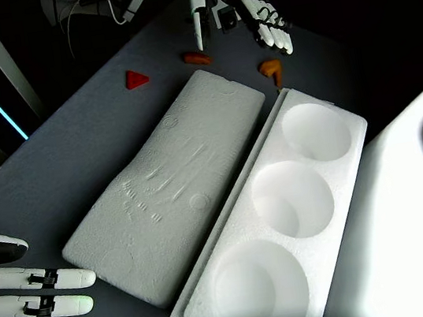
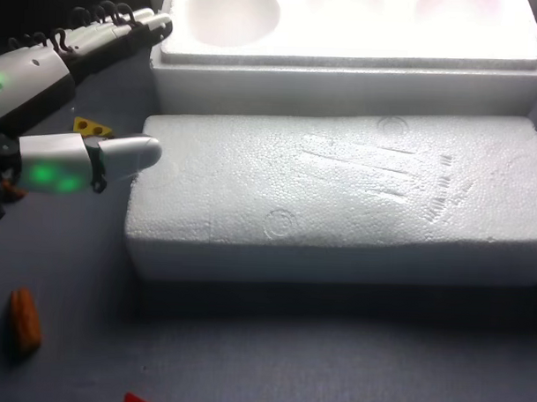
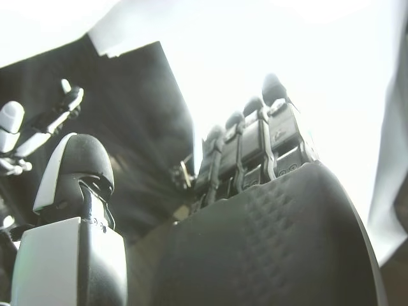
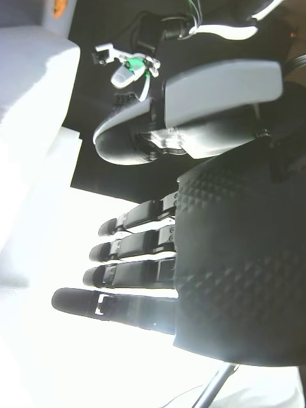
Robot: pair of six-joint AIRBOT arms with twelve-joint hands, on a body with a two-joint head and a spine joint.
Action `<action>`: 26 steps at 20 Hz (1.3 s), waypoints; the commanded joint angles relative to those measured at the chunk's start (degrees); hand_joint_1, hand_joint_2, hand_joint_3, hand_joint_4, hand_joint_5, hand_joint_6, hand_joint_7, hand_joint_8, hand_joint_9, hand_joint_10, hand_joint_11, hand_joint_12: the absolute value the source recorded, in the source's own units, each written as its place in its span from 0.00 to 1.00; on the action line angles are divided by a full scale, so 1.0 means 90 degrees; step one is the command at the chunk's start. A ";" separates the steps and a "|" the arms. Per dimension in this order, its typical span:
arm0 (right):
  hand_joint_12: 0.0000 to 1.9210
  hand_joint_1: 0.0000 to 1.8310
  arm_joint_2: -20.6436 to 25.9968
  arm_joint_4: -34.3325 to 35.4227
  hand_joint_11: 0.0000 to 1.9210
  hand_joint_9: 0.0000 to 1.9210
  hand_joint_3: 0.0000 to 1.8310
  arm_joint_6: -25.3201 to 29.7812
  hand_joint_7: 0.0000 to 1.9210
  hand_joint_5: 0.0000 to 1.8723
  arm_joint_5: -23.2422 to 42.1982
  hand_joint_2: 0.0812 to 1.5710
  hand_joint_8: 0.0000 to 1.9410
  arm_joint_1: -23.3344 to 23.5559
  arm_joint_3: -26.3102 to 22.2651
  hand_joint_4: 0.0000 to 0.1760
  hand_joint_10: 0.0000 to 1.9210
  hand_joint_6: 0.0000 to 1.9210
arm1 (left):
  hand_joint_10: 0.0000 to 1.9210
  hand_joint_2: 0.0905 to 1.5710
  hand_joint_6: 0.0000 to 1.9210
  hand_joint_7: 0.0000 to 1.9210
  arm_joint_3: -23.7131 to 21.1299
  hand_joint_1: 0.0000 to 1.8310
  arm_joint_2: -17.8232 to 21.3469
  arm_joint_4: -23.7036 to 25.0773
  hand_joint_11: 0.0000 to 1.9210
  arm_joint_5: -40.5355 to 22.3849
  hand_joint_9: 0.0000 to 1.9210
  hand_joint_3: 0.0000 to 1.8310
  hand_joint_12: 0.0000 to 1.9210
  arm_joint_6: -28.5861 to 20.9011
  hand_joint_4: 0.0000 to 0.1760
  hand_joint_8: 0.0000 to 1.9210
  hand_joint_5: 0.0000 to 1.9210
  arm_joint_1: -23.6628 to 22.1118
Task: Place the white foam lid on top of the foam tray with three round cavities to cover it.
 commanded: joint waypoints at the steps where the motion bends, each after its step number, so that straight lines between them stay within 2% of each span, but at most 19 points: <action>1: 0.07 0.15 0.0061 0.0139 0.00 0.00 0.00 -0.0004 0.00 0.00 0.0736 0.85 0.00 0.0049 0.0039 0.00 0.00 0.00 | 0.00 0.75 0.00 0.00 0.0000 0.21 0.0027 -0.0170 0.00 -0.0771 0.00 0.01 0.00 -0.0011 0.00 0.00 0.02 -0.0070; 2: 0.01 0.16 0.0061 0.0155 0.00 0.00 0.00 -0.0005 0.00 0.00 0.0736 0.86 0.00 0.0046 0.0030 0.00 0.00 0.00 | 0.00 0.75 0.00 0.00 -0.0023 0.22 0.0042 -0.0174 0.00 -0.0773 0.00 0.01 0.00 -0.0012 0.00 0.00 0.02 -0.0064; 3: 0.00 0.17 0.0061 0.0179 0.00 0.00 0.00 -0.0005 0.00 0.00 0.0737 0.86 0.00 0.0044 0.0020 0.00 0.00 0.00 | 0.00 0.74 0.00 0.00 -0.0051 0.22 0.0069 -0.0189 0.00 -0.0776 0.00 0.00 0.00 -0.0016 0.00 0.00 0.01 -0.0041; 5: 0.00 0.17 0.0060 0.0225 0.00 0.00 0.00 -0.0028 0.00 0.00 0.0737 0.85 0.00 0.0040 -0.0008 0.00 0.00 0.00 | 0.00 0.72 0.00 0.00 -0.0135 0.19 0.0190 -0.0208 0.00 -0.0693 0.00 0.00 0.00 -0.0004 0.00 0.00 0.00 0.0010; 9: 0.00 0.22 0.0027 0.0331 0.00 0.00 0.00 -0.0064 0.00 0.00 0.0661 0.82 0.00 -0.0009 -0.0021 0.00 0.00 0.00 | 0.00 0.63 0.00 0.00 -0.0207 0.19 0.0350 -0.0224 0.00 -0.0466 0.00 0.00 0.00 0.0059 0.00 0.00 0.00 0.0130; 12: 0.01 0.23 -0.0008 0.0371 0.02 0.00 0.00 -0.0079 0.00 0.00 0.0563 0.80 0.00 -0.0045 -0.0017 0.00 0.00 0.00 | 0.00 0.61 0.00 0.00 -0.0247 0.15 0.0445 -0.0178 0.00 -0.0189 0.00 0.00 0.00 0.0054 0.00 0.00 0.00 0.0244; 15: 0.02 0.29 -0.0103 0.0375 0.01 0.00 0.00 -0.0109 0.00 0.00 0.0418 0.81 0.00 -0.0049 0.0021 0.00 0.00 0.00 | 0.00 0.61 0.00 0.00 -0.0347 0.16 0.0592 -0.0173 0.00 0.0019 0.00 0.00 0.00 0.0044 0.00 0.00 0.00 0.0470; 16: 0.06 0.27 -0.0112 0.0377 0.00 0.00 0.00 -0.0109 0.00 0.00 0.0388 0.79 0.00 -0.0049 0.0023 0.00 0.00 0.00 | 0.00 0.61 0.00 0.00 -0.0357 0.18 0.0603 -0.0177 0.00 0.0064 0.00 0.00 0.00 0.0043 0.00 0.00 0.00 0.0508; 18: 0.00 0.27 -0.0174 0.0398 0.00 0.00 0.00 -0.0135 0.00 0.00 0.0287 0.79 0.00 -0.0050 0.0044 0.00 0.00 0.00 | 0.00 0.61 0.00 0.00 -0.0368 0.19 0.0605 -0.0203 0.00 0.0215 0.00 0.00 0.00 0.0011 0.00 0.00 0.00 0.0653; 21: 0.00 0.30 -0.0306 0.0419 0.00 0.00 0.00 -0.0135 0.00 0.00 0.0133 0.78 0.00 -0.0050 0.0113 0.00 0.00 0.00 | 0.00 0.59 0.00 0.00 -0.0364 0.21 0.0584 -0.0342 0.00 0.0268 0.00 0.00 0.00 -0.0022 0.00 0.00 0.00 0.0892; 26: 0.00 0.29 -0.0469 0.0497 0.00 0.00 0.00 -0.0137 0.00 0.00 -0.0055 0.78 0.00 -0.0072 0.0204 0.00 0.00 0.00 | 0.00 0.59 0.00 0.00 -0.0298 0.24 0.0468 -0.0629 0.00 0.0326 0.00 0.00 0.00 0.0038 0.00 0.00 0.01 0.1215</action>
